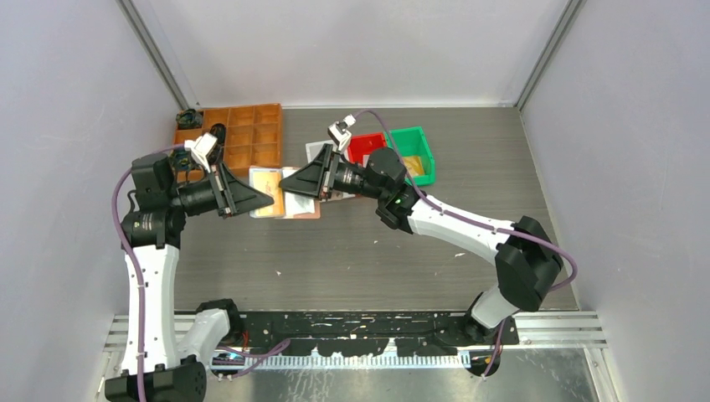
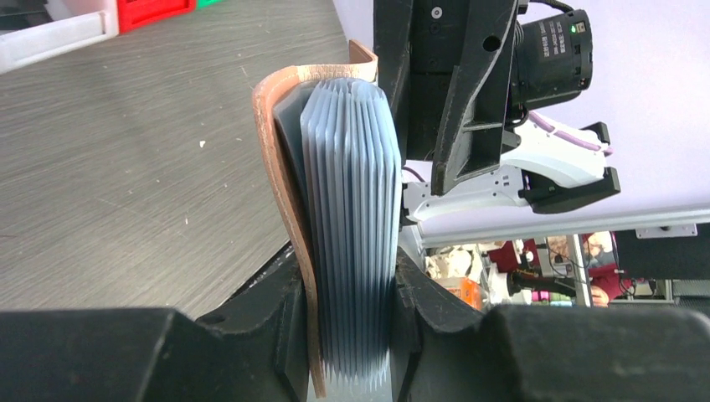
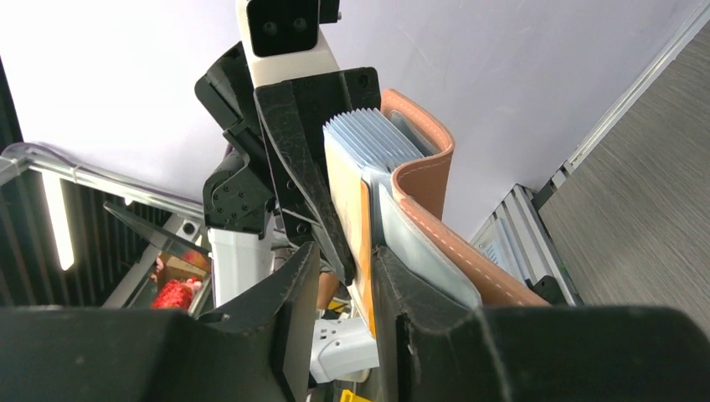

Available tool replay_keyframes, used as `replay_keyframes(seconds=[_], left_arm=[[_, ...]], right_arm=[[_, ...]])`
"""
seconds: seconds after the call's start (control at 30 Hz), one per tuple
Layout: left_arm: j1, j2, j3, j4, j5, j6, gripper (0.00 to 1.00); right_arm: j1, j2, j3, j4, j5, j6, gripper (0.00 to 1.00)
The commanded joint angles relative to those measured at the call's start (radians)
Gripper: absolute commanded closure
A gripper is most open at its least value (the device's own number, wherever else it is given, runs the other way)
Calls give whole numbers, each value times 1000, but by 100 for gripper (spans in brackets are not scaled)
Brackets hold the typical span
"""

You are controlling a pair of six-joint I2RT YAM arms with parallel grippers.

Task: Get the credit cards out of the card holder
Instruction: Remove the credit card from the card holder.

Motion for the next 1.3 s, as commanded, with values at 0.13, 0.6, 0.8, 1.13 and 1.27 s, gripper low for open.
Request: replay_keyframes(seconds=[0.13,0.6,0.8,1.13,1.27], left_arm=[[-21,-4,21,94,165,-33,71],[-21,4,-25,233,193,-133,67],[-21,4,-35,252,150,-138,84],[-21,0,-38,294,161,-167,91],[-21,-13,-41,307,177,-178,91]], right_arm=[[27,61,-37,2,41,24,69],[27,35,-84,5,62,40,76],[27,-18,-104,-10,63,22,64],[25,-36,-151,98,-3,72,57],[24,3,-181,307,-35,203,60]])
